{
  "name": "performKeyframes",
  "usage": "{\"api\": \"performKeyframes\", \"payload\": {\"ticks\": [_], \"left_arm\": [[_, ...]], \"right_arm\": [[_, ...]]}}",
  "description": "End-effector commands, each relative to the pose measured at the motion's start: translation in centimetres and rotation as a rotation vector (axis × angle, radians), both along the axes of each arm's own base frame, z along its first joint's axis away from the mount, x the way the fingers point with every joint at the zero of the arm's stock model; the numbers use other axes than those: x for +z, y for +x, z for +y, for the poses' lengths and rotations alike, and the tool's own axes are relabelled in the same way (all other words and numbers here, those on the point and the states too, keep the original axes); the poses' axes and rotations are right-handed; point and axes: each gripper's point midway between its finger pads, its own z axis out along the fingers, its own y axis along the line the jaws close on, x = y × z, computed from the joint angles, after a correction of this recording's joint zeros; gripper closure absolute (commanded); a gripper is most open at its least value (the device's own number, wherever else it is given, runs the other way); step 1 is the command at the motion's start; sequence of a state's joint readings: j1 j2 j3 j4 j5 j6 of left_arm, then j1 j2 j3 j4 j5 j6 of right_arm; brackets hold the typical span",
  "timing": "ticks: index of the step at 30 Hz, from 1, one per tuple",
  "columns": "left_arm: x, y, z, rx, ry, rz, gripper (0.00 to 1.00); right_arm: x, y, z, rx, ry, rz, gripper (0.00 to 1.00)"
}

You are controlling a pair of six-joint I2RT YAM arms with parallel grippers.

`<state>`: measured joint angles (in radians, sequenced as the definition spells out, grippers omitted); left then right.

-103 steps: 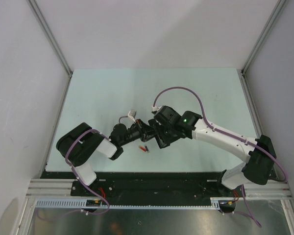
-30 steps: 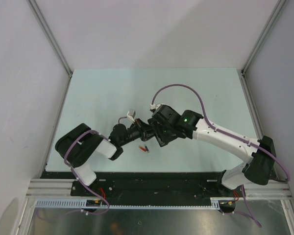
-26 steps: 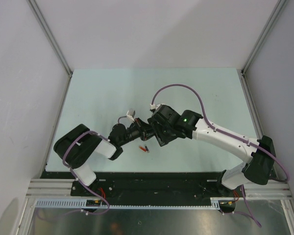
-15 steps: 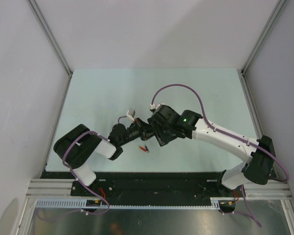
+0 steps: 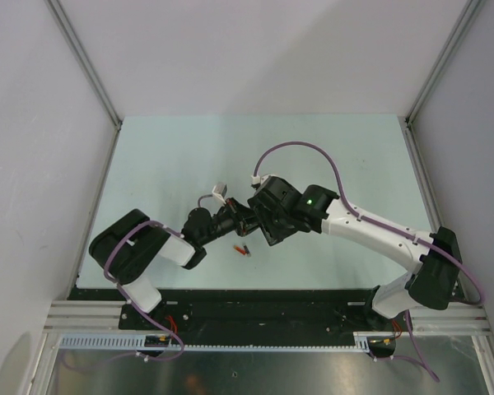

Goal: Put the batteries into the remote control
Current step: Load the battery cover into the remote control.

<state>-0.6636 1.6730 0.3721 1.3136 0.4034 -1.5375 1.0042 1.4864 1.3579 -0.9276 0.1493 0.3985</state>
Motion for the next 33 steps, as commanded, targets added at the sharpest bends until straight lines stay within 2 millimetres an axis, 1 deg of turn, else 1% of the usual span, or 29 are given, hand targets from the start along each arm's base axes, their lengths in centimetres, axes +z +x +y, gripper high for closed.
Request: {"api": "performKeyframes", "payload": {"ticks": [1,6,16,27,33], "left_arm": [[10.3,-1.5,1.2,-0.002,-0.274,-0.332,1.0],[10.9,-1.7,1.3,-0.006,-0.286,-0.342,1.0],[11.3,-2.1,1.3,-0.017,-0.295,-0.35,1.0],[11.1,-2.7,1.4,-0.035,-0.284,-0.364,1.0],[11.8,-3.2,1.4,-0.051,-0.294,-0.385,1.0]], "right_arm": [[0.0,0.2,0.4,0.005,0.002,-0.005,1.0],[-0.2,0.2,0.4,0.006,0.001,-0.002,1.0],[-0.4,0.0,0.6,0.016,0.003,0.017,1.0],[-1.3,-1.5,0.4,0.062,-0.014,0.098,1.0],[-1.2,-1.2,0.4,0.059,0.009,0.12,1.0]]}}
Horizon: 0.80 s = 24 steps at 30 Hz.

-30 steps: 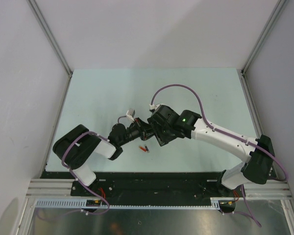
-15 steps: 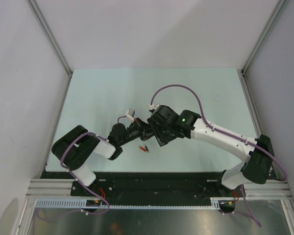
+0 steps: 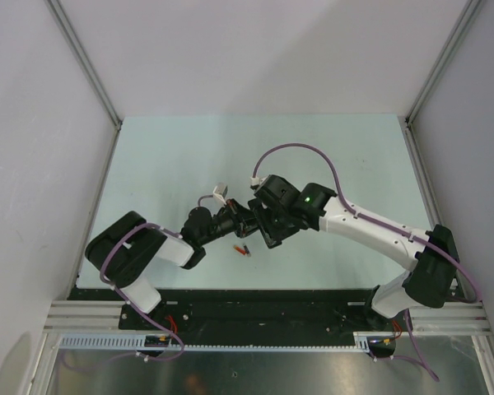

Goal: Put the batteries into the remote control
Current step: Load the battery cover into the remote control.

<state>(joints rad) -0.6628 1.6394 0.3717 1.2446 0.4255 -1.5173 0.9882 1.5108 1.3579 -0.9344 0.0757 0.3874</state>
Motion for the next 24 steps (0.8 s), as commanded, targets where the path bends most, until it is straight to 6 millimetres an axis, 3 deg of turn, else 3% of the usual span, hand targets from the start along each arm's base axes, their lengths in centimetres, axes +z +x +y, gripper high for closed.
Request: {"api": "performKeyframes", "payload": {"ticks": [1,14,19,24], "left_arm": [[12.2,-2.8,1.3,-0.038,-0.33,-0.395,1.0],[12.0,-3.7,1.4,-0.06,-0.327,-0.395,1.0],[11.8,-3.4,1.3,-0.053,-0.324,-0.38,1.0],[11.5,-3.3,1.2,-0.051,-0.322,-0.37,1.0]], "right_arm": [[-0.3,-0.5,0.1,0.028,0.008,0.055,1.0],[-0.1,-0.1,0.6,0.035,0.048,0.068,1.0],[0.3,-0.1,0.3,0.038,0.042,0.049,0.86],[0.3,-0.2,0.0,0.037,0.029,0.043,0.78]]}}
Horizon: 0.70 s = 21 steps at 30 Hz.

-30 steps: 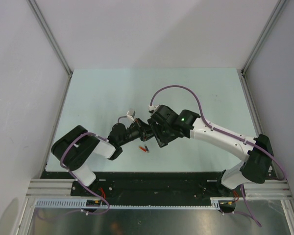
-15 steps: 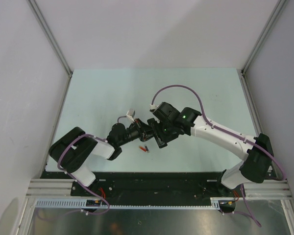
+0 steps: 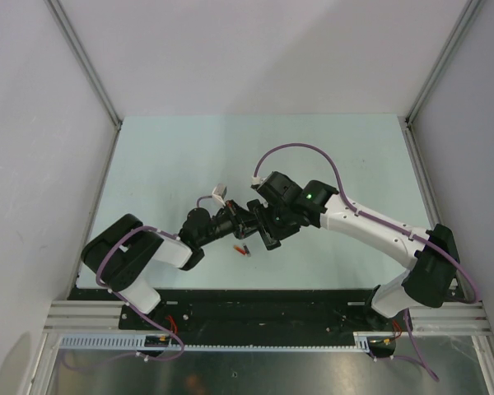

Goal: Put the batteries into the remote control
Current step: Load the battery cover into the remote control.

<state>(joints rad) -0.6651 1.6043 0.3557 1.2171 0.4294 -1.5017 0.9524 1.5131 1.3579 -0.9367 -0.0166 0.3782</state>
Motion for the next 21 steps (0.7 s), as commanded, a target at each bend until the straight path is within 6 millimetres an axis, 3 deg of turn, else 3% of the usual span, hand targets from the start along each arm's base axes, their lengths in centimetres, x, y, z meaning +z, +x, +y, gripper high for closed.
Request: {"api": "performKeyframes", "payload": {"ticks": [1,21], "left_arm": [[11.44,-2.68,1.01,-0.045,-0.334,-0.361,1.0],[10.61,-2.17,0.85,-0.035,-0.328,-0.317,1.0]], "right_arm": [[0.3,0.11,-0.2,0.022,-0.011,-0.024,0.78],[0.67,0.55,-0.53,-0.004,-0.018,-0.049,0.54]]}}
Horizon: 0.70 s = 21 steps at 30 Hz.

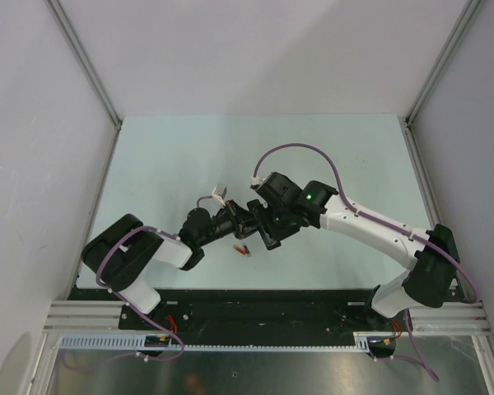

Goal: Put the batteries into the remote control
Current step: Load the battery cover into the remote control.

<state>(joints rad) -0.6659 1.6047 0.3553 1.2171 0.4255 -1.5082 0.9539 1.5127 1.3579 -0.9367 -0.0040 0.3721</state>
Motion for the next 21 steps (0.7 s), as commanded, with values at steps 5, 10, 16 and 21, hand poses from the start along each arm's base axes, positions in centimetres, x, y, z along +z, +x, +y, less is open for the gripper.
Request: {"api": "performKeyframes", "payload": {"ticks": [5,10,16,21], "left_arm": [[10.3,-2.0,0.7,-0.037,-0.322,-0.312,1.0],[9.9,-1.9,0.6,-0.036,-0.318,-0.3,1.0],[9.6,-1.7,0.5,-0.036,-0.313,-0.291,1.0],[9.5,-1.7,0.4,-0.039,-0.309,-0.288,1.0]], "right_arm": [[0.8,0.6,-0.6,-0.018,-0.012,-0.047,0.48],[1.0,0.8,-0.6,-0.024,-0.008,-0.052,0.44],[1.1,1.0,-0.6,-0.029,-0.007,-0.057,0.41],[1.4,1.1,-0.6,-0.029,-0.002,-0.062,0.42]]}}
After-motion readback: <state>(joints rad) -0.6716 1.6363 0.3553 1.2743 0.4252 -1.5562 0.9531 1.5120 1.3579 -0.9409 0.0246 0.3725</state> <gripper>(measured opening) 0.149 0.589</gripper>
